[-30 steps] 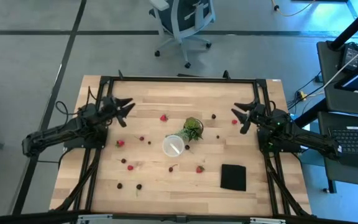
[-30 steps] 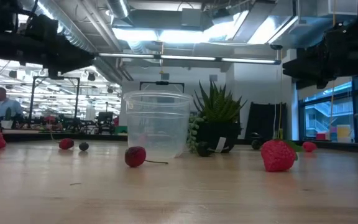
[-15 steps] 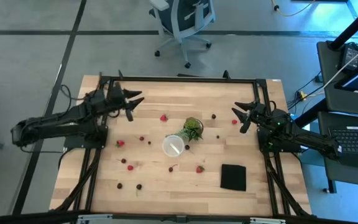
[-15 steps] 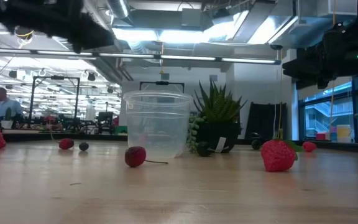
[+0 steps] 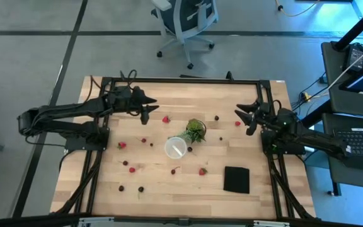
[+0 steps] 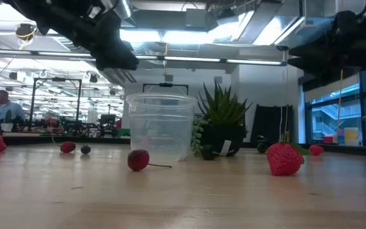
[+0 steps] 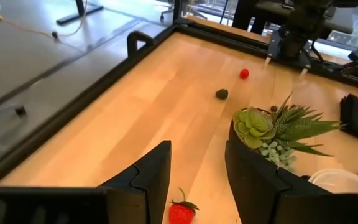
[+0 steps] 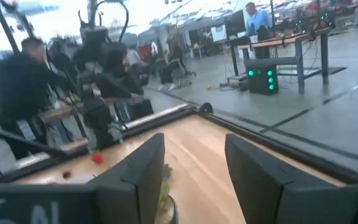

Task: Pick and placing Produce into tupperware
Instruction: Put the top strawberry into the transparent container

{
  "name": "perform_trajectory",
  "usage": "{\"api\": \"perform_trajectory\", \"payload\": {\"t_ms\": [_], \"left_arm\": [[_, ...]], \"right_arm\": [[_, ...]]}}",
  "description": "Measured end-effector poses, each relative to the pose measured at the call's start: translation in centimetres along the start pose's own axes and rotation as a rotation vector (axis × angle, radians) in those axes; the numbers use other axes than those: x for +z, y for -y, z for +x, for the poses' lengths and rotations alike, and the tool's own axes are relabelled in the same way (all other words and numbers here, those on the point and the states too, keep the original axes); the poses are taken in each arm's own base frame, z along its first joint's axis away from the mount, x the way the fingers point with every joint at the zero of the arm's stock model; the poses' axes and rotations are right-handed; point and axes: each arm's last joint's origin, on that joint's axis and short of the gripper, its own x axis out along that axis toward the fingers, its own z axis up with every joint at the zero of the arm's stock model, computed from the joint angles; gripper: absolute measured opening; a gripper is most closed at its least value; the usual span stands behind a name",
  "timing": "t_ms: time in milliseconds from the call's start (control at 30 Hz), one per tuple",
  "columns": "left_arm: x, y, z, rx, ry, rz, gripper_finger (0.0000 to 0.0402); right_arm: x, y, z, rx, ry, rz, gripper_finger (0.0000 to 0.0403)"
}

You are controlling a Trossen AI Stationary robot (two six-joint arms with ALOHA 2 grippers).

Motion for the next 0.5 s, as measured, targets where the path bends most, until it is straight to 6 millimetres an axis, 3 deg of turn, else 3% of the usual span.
{"api": "perform_trajectory", "payload": {"t_ms": [367, 500], "left_arm": [[0.0, 0.0, 0.0, -0.005, 0.004, -0.022, 0.0147], [-0.2, 0.1, 0.4, -0.054, -0.022, -0.053, 0.0179]], "right_arm": [[1.3, -0.5, 3.4, -0.075, -0.306, -0.187, 0.0172], [1.3, -0.6, 4.7, -0.097, -0.371, -0.219, 0.0172]]}}
